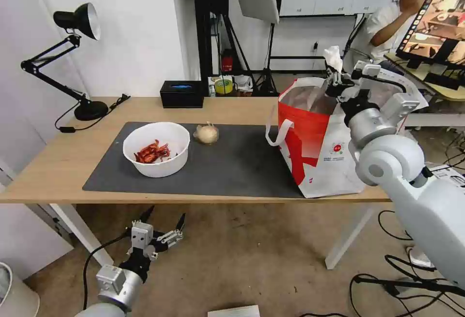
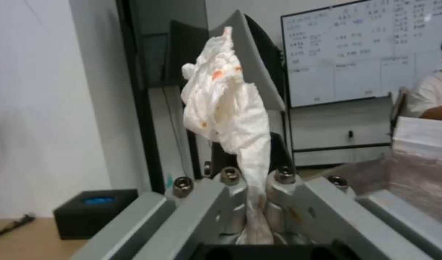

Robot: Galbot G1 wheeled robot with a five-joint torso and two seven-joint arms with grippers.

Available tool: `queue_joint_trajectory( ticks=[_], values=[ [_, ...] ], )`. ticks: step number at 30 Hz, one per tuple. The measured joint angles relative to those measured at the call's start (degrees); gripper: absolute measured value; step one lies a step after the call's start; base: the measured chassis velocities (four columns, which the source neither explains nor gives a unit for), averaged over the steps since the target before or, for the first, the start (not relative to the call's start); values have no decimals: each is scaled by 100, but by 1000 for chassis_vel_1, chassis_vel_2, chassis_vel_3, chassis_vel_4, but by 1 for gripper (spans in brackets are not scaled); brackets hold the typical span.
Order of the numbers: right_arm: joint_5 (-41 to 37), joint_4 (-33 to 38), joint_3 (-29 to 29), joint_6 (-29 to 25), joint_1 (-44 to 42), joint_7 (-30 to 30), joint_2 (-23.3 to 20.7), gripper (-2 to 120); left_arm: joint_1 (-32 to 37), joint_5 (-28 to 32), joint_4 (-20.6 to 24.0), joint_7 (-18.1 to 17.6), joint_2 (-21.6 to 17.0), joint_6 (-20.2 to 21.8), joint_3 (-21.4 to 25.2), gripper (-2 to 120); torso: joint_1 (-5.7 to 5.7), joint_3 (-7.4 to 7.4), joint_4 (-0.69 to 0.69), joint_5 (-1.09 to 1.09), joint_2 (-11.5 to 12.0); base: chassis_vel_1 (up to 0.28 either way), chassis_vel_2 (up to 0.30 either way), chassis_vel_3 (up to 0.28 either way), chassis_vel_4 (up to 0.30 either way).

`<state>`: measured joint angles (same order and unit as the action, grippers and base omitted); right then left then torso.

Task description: Pick up the trash from the table and place it into the takeout bag.

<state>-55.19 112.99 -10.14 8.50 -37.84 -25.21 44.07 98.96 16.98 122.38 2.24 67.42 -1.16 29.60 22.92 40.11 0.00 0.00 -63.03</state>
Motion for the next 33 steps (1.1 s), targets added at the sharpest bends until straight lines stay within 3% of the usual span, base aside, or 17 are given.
queue_joint_trajectory(
  ticks=[2,4,20,23,27,30,33],
  values=[
    [0,0,0,0,0,0,0,3,0,0,0,0,0,0,0,100,0,0,0,0,0,0,0,0,0],
    [83,-47,-89,100,-108,-36,-33,18,19,-15,14,-1,4,-2,-19,100,0,0,0,0,0,0,0,0,0],
    [85,-19,-143,175,-257,-32,-61,69,27,-22,29,-1,-7,-8,-35,100,0,0,0,0,0,0,0,0,0],
    [63,-12,-144,192,-326,8,-53,86,-12,-23,11,0,-13,-8,-54,100,0,0,0,0,0,0,0,0,0],
    [-58,59,-149,191,-360,130,-49,97,-56,-20,8,0,-20,-8,-66,100,0,0,0,0,0,0,0,0,0],
    [-153,113,-149,183,-360,217,-48,99,-72,-18,7,0,-26,-8,-68,100,0,0,0,0,0,0,0,0,0],
    [-408,325,-108,14,-351,729,-71,100,-117,-4,-2,0,-44,1,-70,100,0,0,0,-1,0,0,0,0,0]
  ],
)
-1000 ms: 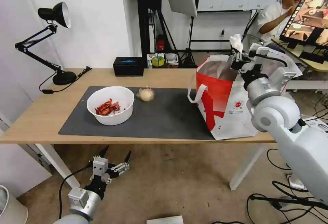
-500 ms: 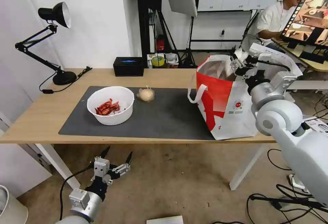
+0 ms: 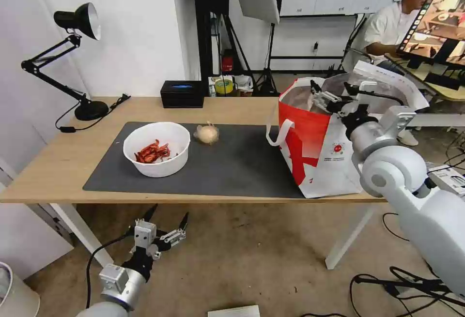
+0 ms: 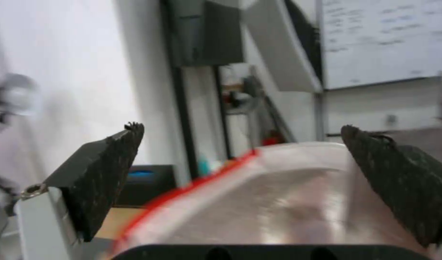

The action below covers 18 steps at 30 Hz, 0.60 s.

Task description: Pick up the trash from the table and place it into the takeout bag.

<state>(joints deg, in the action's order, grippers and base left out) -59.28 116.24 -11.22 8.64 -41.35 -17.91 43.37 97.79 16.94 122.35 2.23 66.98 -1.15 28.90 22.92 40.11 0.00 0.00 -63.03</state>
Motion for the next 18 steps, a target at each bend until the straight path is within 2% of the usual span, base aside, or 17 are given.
queue_joint_trajectory(
  ticks=[2,5,11,12,18],
  values=[
    [0,0,0,0,0,0,0,100,0,0,0,0,0,0,0,100,0,0,0,0,0,0,0,0,0],
    [-141,218,105,-251,-26,568,-38,100,-39,12,-20,0,-11,10,-7,100,0,0,-1,0,0,0,0,0,0],
    [-214,425,145,-302,-200,1041,-106,100,-84,22,-48,-3,-22,16,-23,100,0,0,0,0,0,0,0,0,0],
    [-215,514,155,-303,-340,1265,-154,100,-100,27,-56,-4,-32,17,-25,100,0,0,-1,0,0,0,0,0,0],
    [-73,750,220,-197,-854,1540,-234,100,-144,50,-73,-7,-62,19,-29,100,0,0,-1,0,0,0,0,0,0]
  ],
)
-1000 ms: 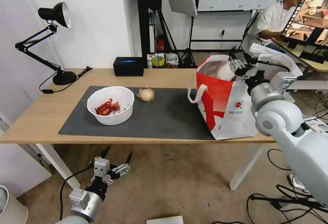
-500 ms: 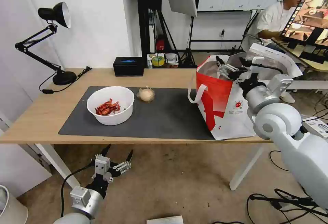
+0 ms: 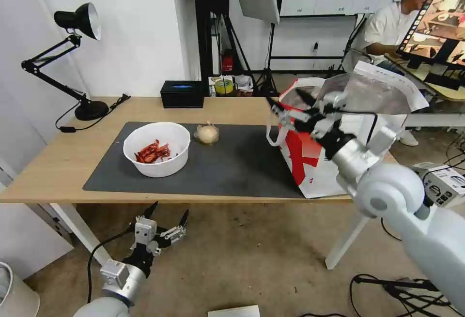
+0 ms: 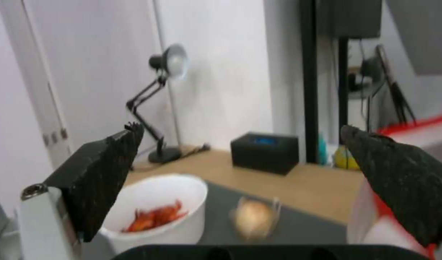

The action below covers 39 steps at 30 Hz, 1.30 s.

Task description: Pick up the trash from the table and place it into the takeout bag.

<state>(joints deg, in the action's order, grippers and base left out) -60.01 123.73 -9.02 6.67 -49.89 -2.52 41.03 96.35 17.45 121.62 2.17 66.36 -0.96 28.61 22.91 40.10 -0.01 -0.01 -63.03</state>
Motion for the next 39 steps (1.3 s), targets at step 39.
queue_joint_trajectory(
  ticks=[39],
  values=[
    [3417,34,-229,-920,-4000,-2000,1445,100,-27,4,-49,-6,14,-18,-66,100,0,0,1,0,0,0,0,0,0]
  ],
)
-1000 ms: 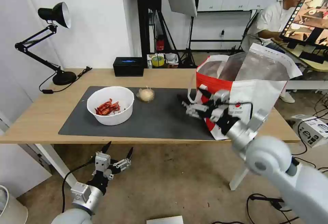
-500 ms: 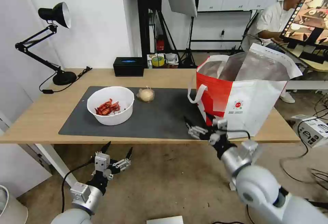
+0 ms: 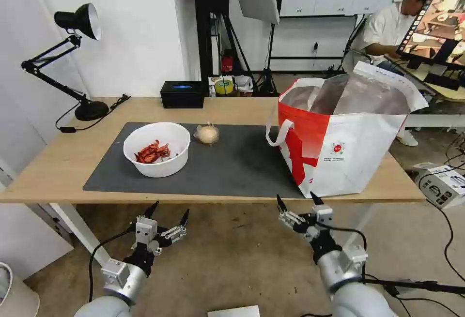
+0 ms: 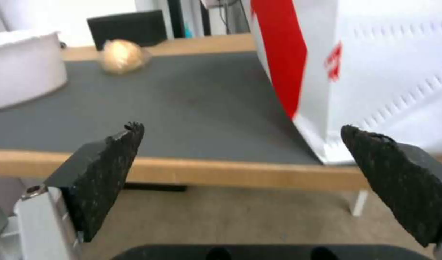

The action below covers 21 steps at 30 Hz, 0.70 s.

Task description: Pick up the trash from the table and place it into the takeout bag.

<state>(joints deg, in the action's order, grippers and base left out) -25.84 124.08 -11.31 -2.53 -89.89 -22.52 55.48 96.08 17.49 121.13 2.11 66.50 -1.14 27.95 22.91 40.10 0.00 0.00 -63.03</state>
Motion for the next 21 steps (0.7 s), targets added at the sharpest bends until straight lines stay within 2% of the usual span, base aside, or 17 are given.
queue_joint_trajectory(
  ticks=[11,21],
  values=[
    [205,-115,39,-84,-182,-4,215,100,9,-12,-18,1,-8,-1,-16,100,1,0,0,0,0,0,0,0,0],
    [126,-168,184,-97,67,8,161,100,18,15,16,17,-85,4,82,100,1,0,0,0,0,0,0,0,0]
  ],
)
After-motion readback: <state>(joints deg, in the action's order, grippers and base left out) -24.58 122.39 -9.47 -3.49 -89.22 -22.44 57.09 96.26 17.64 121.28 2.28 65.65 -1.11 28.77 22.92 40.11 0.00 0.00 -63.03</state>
